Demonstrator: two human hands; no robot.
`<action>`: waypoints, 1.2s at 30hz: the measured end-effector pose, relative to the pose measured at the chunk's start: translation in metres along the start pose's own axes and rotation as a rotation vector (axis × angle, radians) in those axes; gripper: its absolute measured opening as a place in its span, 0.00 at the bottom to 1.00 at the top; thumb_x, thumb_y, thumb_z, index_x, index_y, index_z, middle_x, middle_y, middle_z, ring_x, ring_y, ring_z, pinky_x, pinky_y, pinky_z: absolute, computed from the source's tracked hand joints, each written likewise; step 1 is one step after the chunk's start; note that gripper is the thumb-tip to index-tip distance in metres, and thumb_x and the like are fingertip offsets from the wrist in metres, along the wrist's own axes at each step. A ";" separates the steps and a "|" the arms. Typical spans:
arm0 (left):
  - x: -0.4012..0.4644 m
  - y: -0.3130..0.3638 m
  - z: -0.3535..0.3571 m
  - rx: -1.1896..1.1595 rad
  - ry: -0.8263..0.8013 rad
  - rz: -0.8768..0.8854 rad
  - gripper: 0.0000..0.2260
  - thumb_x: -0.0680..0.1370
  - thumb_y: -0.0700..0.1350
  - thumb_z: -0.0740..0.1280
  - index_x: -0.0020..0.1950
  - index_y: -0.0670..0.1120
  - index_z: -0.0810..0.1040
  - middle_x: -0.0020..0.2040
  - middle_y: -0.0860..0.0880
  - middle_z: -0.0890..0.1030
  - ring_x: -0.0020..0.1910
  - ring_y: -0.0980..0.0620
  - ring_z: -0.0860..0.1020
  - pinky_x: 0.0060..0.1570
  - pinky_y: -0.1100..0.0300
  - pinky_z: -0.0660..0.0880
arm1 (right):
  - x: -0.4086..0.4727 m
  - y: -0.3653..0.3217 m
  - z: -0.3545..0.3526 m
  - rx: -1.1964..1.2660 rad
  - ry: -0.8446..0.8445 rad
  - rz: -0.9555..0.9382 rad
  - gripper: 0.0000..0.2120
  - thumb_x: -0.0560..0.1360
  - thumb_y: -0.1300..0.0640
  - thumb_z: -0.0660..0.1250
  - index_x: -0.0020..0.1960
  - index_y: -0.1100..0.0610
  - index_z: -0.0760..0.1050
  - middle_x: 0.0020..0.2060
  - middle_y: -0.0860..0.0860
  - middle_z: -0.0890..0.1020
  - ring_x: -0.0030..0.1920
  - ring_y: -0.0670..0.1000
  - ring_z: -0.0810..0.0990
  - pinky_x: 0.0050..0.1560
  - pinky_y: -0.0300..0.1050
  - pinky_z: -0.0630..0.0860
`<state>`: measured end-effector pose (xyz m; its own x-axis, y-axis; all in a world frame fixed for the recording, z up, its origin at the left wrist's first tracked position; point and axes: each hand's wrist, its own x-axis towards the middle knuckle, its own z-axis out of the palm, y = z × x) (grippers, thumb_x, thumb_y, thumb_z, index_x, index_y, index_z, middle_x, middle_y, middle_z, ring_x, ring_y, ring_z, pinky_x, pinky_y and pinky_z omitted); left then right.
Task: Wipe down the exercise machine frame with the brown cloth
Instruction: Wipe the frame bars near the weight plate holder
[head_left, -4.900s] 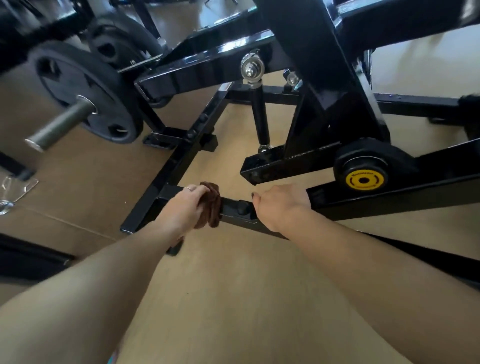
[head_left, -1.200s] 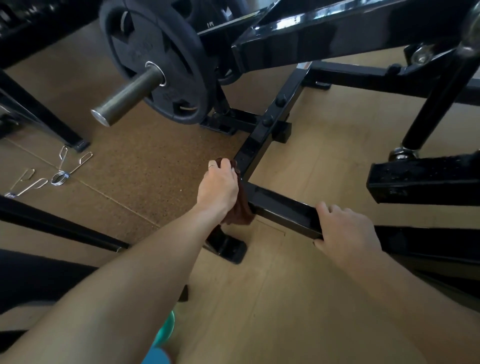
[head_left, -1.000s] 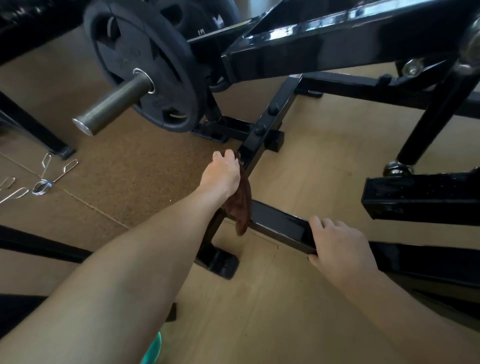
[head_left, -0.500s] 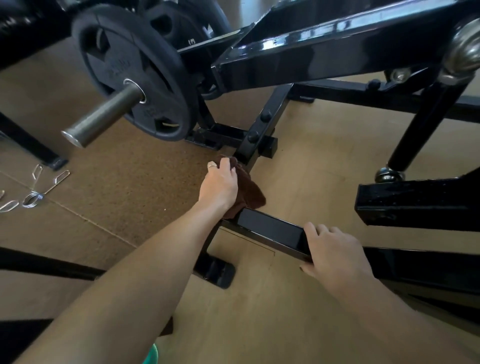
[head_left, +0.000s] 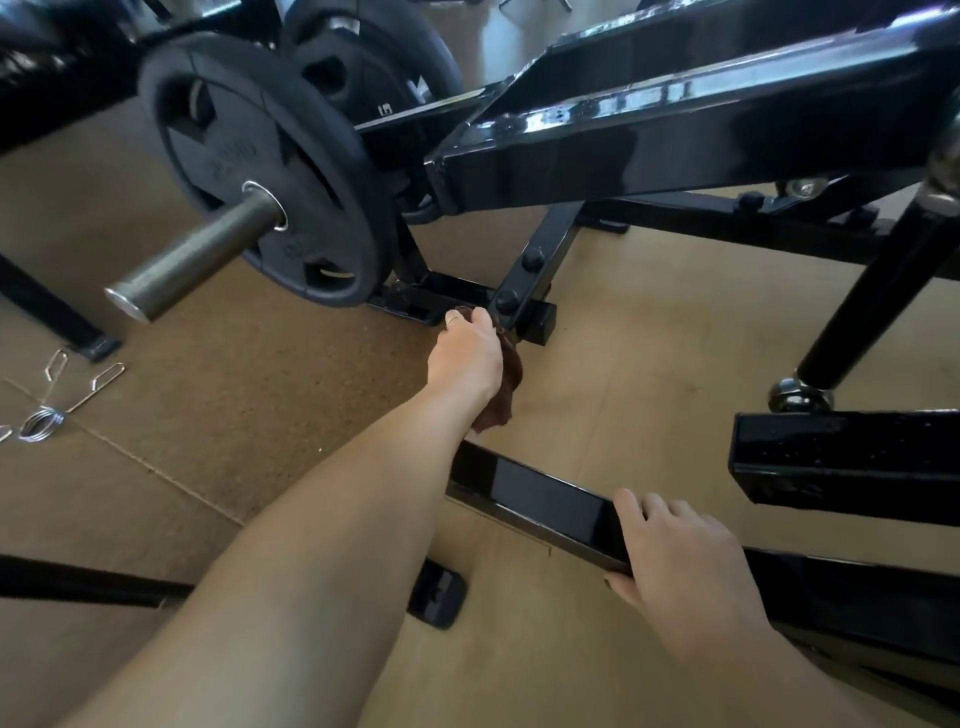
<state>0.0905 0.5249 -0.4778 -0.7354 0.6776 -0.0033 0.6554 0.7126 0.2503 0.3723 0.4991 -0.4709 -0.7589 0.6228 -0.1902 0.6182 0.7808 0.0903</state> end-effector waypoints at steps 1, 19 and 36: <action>0.010 0.006 0.002 0.011 -0.001 0.004 0.20 0.83 0.45 0.66 0.73 0.45 0.66 0.73 0.36 0.67 0.59 0.41 0.78 0.53 0.53 0.77 | 0.001 0.000 0.001 0.010 -0.007 0.007 0.24 0.77 0.35 0.66 0.64 0.48 0.64 0.51 0.44 0.75 0.51 0.49 0.77 0.43 0.44 0.65; -0.083 -0.033 -0.018 0.013 -0.051 0.112 0.18 0.85 0.42 0.61 0.74 0.45 0.64 0.75 0.34 0.64 0.65 0.37 0.76 0.64 0.44 0.76 | -0.006 -0.003 -0.012 -0.015 -0.086 0.008 0.24 0.79 0.44 0.70 0.66 0.54 0.64 0.57 0.52 0.77 0.57 0.54 0.76 0.51 0.48 0.70; -0.222 0.044 0.004 0.115 -0.093 0.596 0.18 0.77 0.46 0.73 0.65 0.48 0.73 0.64 0.48 0.75 0.63 0.50 0.77 0.63 0.57 0.76 | -0.083 0.036 -0.040 -0.373 -0.046 -0.172 0.36 0.82 0.59 0.63 0.83 0.63 0.48 0.81 0.63 0.55 0.82 0.62 0.52 0.81 0.59 0.54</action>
<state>0.2833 0.4062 -0.4700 -0.2223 0.9748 0.0190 0.9673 0.2181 0.1293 0.4490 0.4773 -0.4126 -0.8293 0.4857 -0.2763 0.3603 0.8427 0.3999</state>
